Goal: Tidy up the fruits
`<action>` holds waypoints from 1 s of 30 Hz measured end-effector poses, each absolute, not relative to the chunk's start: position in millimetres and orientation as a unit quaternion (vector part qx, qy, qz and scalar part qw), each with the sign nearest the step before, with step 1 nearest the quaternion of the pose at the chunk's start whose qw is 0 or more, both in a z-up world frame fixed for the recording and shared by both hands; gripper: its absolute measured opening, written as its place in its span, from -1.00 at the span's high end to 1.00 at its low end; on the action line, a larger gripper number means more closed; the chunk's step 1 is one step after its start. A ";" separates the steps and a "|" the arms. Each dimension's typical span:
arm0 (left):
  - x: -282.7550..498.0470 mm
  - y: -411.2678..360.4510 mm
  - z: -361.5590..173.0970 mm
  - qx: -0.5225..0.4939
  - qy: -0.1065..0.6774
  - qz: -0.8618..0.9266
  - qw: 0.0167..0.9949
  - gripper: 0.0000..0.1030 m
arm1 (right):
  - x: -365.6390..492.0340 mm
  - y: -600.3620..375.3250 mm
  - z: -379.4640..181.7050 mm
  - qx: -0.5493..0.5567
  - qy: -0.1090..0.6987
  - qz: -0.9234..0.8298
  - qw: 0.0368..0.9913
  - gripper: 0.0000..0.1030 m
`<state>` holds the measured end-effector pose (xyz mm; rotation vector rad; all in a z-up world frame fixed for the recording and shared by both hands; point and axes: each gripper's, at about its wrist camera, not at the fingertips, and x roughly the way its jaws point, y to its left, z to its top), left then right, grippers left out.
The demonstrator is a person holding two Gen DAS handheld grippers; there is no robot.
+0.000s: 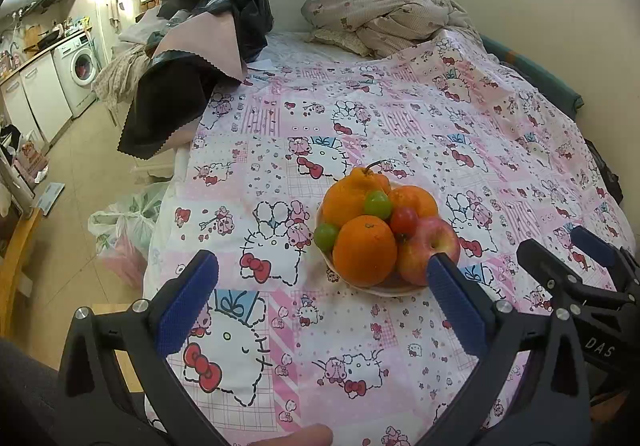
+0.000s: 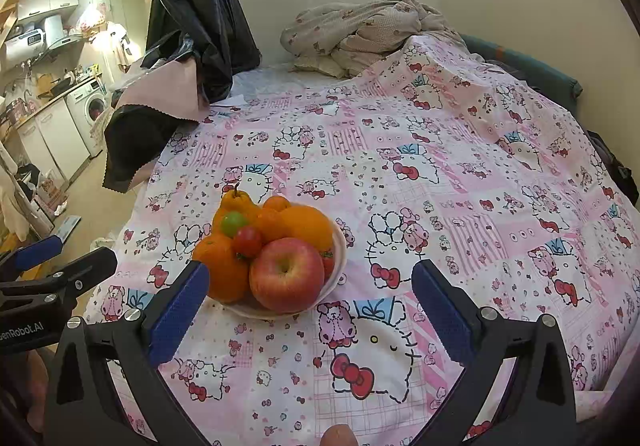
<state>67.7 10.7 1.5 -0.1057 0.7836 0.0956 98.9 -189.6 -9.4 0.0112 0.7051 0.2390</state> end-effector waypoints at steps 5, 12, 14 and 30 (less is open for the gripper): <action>67.6 10.4 1.4 -0.052 0.382 0.046 0.922 -0.99 | 99.5 -191.1 -10.9 0.005 0.345 0.116 0.931 -1.00; 67.5 10.1 1.3 -0.052 0.381 0.047 0.922 -0.99 | 99.7 -191.5 -11.0 0.006 0.345 0.117 0.931 -1.00; 67.5 10.1 1.2 -0.052 0.382 0.047 0.922 -0.99 | 99.5 -190.9 -10.6 0.005 0.346 0.116 0.931 -1.00; 67.5 10.2 1.5 -0.051 0.381 0.046 0.922 -0.99 | 99.2 -190.7 -10.3 0.005 0.345 0.116 0.931 -1.00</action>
